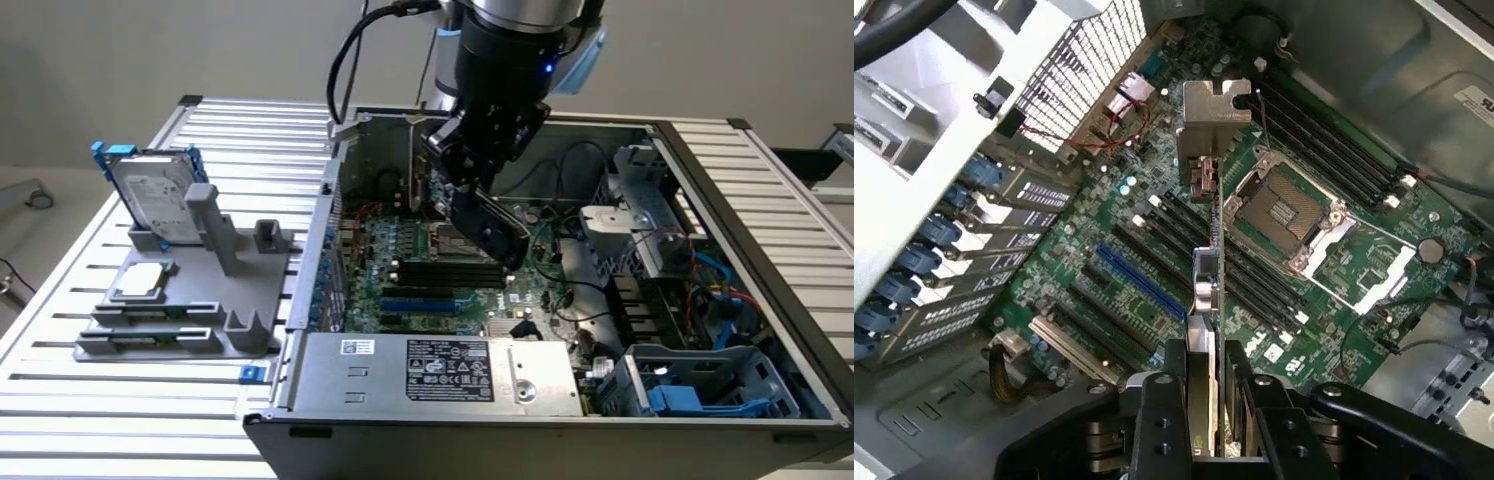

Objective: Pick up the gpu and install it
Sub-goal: 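Insert the gpu into the slot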

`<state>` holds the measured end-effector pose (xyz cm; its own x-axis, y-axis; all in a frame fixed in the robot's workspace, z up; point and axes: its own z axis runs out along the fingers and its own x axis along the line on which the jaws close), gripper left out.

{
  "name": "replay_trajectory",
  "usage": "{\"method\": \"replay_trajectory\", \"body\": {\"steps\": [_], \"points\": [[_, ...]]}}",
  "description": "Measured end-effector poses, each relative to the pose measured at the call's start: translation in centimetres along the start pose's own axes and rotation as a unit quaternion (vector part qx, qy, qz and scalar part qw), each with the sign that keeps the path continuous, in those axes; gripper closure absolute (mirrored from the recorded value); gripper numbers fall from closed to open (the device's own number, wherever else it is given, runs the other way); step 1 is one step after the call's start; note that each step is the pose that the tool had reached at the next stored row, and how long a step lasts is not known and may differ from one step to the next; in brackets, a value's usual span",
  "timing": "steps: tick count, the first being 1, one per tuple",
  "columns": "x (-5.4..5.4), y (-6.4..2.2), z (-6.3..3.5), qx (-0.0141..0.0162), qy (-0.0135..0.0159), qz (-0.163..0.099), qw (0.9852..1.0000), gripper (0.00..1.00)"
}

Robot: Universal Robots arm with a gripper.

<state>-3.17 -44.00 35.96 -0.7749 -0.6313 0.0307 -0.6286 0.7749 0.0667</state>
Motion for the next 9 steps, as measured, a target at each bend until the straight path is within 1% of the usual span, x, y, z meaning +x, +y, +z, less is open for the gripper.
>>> {"method": "replay_trajectory", "body": {"steps": [2, 3, 4, 6, 9], "points": [[-0.01, -0.01, 0.11, 0.0014, -0.001, -0.017, 0.9998, 0.73], [-0.01, -0.02, 0.16, 0.0012, -0.002, -0.025, 0.9997, 0.73], [-0.01, -0.02, 0.19, 0.0003, -0.0037, -0.032, 0.9995, 0.73], [-0.01, -0.02, 0.25, -0.0021, -0.008, -0.046, 0.9989, 0.73], [-0.01, -0.02, 0.34, -0.0059, -0.0145, -0.066, 0.9977, 0.73]]}}
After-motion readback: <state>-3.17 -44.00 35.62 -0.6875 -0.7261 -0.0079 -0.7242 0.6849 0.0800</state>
